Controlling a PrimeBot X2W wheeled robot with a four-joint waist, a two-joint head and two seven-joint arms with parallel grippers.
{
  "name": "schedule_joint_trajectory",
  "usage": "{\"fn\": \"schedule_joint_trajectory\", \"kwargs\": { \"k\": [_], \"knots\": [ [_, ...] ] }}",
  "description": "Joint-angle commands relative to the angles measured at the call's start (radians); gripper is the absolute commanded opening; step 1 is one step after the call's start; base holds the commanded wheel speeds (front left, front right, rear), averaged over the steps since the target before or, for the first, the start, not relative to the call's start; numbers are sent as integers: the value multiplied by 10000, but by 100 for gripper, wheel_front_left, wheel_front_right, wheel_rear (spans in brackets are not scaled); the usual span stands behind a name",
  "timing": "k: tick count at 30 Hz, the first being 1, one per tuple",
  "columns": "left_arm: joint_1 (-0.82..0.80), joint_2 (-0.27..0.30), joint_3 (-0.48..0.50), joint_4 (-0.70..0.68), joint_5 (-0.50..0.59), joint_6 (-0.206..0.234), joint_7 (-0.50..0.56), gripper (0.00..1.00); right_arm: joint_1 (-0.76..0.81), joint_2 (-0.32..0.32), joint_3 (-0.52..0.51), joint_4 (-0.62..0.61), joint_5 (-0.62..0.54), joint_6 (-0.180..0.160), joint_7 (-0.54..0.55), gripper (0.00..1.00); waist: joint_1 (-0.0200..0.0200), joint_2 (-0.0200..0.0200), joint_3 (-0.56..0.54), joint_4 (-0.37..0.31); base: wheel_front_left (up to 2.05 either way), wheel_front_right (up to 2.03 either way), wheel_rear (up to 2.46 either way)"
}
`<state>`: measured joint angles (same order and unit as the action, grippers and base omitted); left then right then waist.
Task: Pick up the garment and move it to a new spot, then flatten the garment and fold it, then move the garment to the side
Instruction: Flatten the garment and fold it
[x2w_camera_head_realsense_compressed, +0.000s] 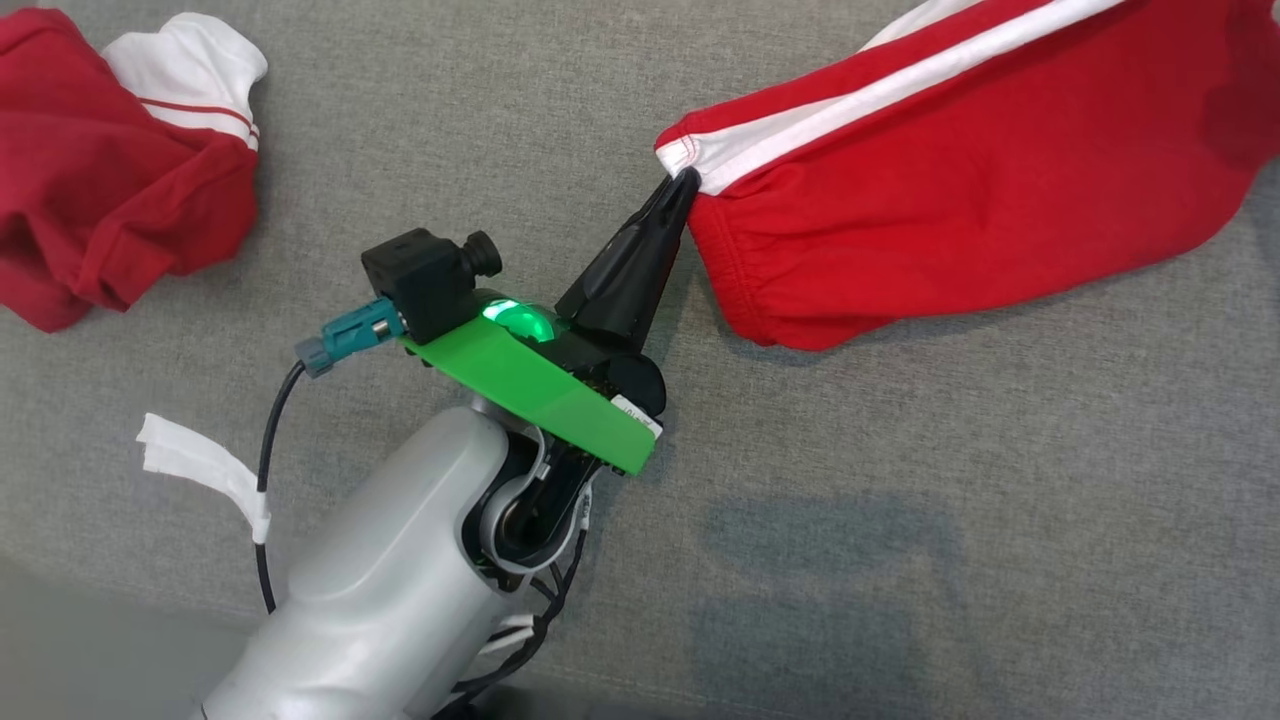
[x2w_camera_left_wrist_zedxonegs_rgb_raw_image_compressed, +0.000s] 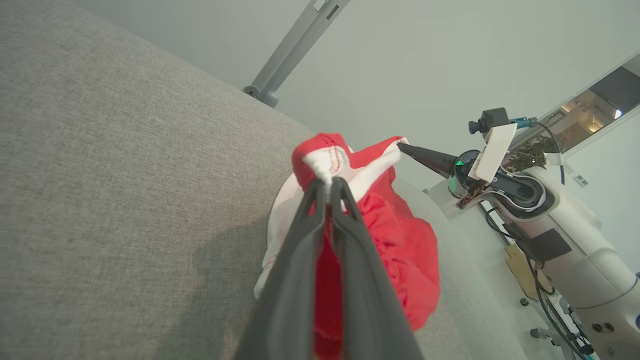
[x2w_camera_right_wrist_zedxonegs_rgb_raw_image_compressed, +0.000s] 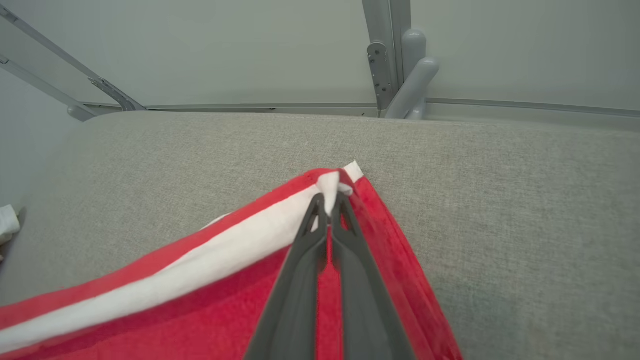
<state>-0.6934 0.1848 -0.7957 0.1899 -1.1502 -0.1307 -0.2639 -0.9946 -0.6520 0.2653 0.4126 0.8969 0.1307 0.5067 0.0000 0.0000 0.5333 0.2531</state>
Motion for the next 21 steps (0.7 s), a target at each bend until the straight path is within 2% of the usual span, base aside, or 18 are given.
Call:
{"fn": "schedule_joint_trajectory", "kwargs": {
  "k": [1,3,4,5,6,7,8,15,18,21],
  "knots": [
    [-106,-135,110,99,141,1,3,0,-305,78,103,240,-191,0,-128,0,0,0,312,299,0,0,0],
    [-135,-248,153,191,186,1,1,0,-519,165,266,482,-309,0,-186,0,0,0,371,345,0,0,0],
    [-150,-289,175,236,204,1,3,4,-612,196,343,583,-345,0,-239,1,0,0,396,359,0,0,0],
    [-169,-333,202,280,233,1,3,35,-692,218,424,657,-414,0,-330,40,0,0,416,371,0,0,0],
    [-180,-367,239,317,264,1,1,55,-773,241,500,686,-454,0,-500,100,0,0,428,380,0,0,0],
    [-183,-396,271,354,273,1,1,98,-805,287,541,755,-424,0,-651,100,0,0,426,383,0,0,0],
    [-173,-421,318,397,310,1,1,100,-778,312,609,805,-370,0,-754,100,0,0,412,379,0,0,0],
    [223,-345,658,667,1099,1,1,100,-197,60,854,792,80,0,-1680,100,0,0,-14,207,0,0,0],
    [656,-291,1201,864,2115,1,1,100,382,-60,835,596,506,0,-2279,100,0,0,-388,35,0,0,0],
    [1250,-393,2105,979,3623,74,3,100,1249,-148,867,288,934,0,-2885,100,0,0,-796,-141,0,0,0]
  ]
}}
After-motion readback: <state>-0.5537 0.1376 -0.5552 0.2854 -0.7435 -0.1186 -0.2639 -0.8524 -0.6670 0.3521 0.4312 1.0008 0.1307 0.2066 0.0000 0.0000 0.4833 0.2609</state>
